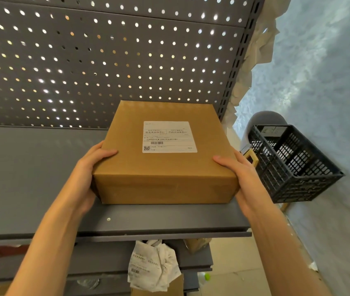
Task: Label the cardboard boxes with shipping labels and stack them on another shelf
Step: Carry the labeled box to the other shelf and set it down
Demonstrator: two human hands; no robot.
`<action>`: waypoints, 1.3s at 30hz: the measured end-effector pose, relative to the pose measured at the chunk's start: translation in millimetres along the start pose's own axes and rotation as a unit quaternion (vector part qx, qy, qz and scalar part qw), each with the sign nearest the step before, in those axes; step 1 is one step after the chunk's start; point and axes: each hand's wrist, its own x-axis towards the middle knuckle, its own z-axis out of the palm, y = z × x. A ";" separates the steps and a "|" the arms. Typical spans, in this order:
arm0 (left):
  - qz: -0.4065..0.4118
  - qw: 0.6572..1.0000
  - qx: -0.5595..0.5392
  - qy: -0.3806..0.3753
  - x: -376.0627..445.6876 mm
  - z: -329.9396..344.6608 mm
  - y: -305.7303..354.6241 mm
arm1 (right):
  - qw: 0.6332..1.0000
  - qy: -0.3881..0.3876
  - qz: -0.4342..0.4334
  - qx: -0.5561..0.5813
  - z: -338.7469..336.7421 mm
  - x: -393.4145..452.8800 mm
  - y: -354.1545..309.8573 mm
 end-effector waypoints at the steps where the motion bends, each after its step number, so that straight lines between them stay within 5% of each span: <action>1: -0.001 1.000 0.002 -0.001 0.5 -0.3 -0.4 | 1.000 0.001 0.000 0.000 0.2 -0.1 -0.1; 15: 0.007 1.000 0.010 -0.014 5.7 -5.0 0.3 | 0.999 0.002 0.016 -0.032 -0.2 -3.5 -4.6; 21: 0.115 0.982 0.147 0.036 6.3 -18.1 6.2 | 0.983 0.026 -0.015 -0.183 -3.8 -8.8 -21.0; 24: 0.224 0.926 0.293 0.078 -8.4 -29.7 16.0 | 0.940 0.062 -0.124 -0.312 0.6 -20.8 -32.9; 32: 0.385 0.649 0.606 0.251 -62.0 -53.6 49.2 | 0.717 0.091 -0.353 -0.595 45.4 -47.9 -68.2; 39: 0.383 0.595 0.645 0.289 -107.0 -93.5 49.3 | 0.655 0.075 -0.424 -0.621 80.3 -78.8 -68.4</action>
